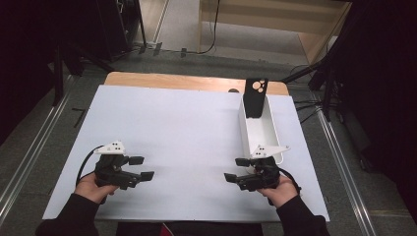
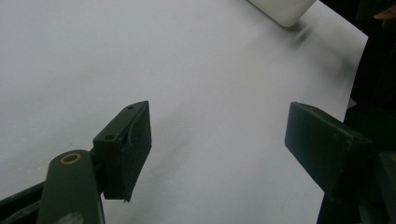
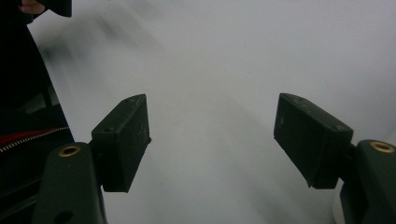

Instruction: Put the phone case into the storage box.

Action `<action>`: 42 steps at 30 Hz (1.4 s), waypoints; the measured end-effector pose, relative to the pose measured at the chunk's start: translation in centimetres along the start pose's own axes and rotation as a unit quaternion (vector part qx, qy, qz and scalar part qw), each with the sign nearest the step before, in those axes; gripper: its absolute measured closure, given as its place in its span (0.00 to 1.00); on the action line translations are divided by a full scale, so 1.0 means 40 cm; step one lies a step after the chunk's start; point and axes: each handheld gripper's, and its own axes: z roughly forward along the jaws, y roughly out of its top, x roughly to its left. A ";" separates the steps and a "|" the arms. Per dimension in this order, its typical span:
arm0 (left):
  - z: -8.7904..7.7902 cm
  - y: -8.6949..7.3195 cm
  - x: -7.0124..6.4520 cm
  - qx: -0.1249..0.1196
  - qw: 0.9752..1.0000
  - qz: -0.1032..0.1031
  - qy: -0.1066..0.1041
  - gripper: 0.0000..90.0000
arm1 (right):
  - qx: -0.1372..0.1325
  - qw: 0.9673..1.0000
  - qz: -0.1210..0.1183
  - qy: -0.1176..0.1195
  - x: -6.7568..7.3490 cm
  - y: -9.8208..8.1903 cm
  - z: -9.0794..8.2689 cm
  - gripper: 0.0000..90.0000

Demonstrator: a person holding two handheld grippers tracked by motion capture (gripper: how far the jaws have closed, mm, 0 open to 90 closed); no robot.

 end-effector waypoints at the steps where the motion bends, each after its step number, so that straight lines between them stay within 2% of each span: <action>1: 0.000 0.000 0.000 -0.001 1.000 0.000 -0.002 0.25 | -0.001 1.000 -0.007 -0.003 0.000 -0.004 0.000 0.28; 11: -0.002 -0.001 -0.001 -0.001 1.000 0.000 -0.002 0.25 | 0.011 1.000 -0.006 0.002 0.001 -0.044 -0.011 0.28; 21: -0.004 -0.002 -0.004 -0.003 1.000 0.003 -0.003 0.25 | 0.019 1.000 0.004 -0.001 -0.012 -0.080 -0.027 0.28; 24: -0.003 -0.002 -0.008 -0.005 1.000 0.001 -0.004 0.25 | 0.021 1.000 0.000 -0.006 -0.016 -0.088 -0.030 0.28; 31: -0.006 -0.002 -0.007 -0.004 1.000 0.001 -0.006 0.25 | 0.026 1.000 -0.002 -0.011 -0.026 -0.101 -0.034 0.28; 42: 0.001 0.000 -0.003 0.002 1.000 0.004 -0.008 0.25 | 0.016 1.000 0.007 -0.012 -0.040 -0.104 -0.042 0.28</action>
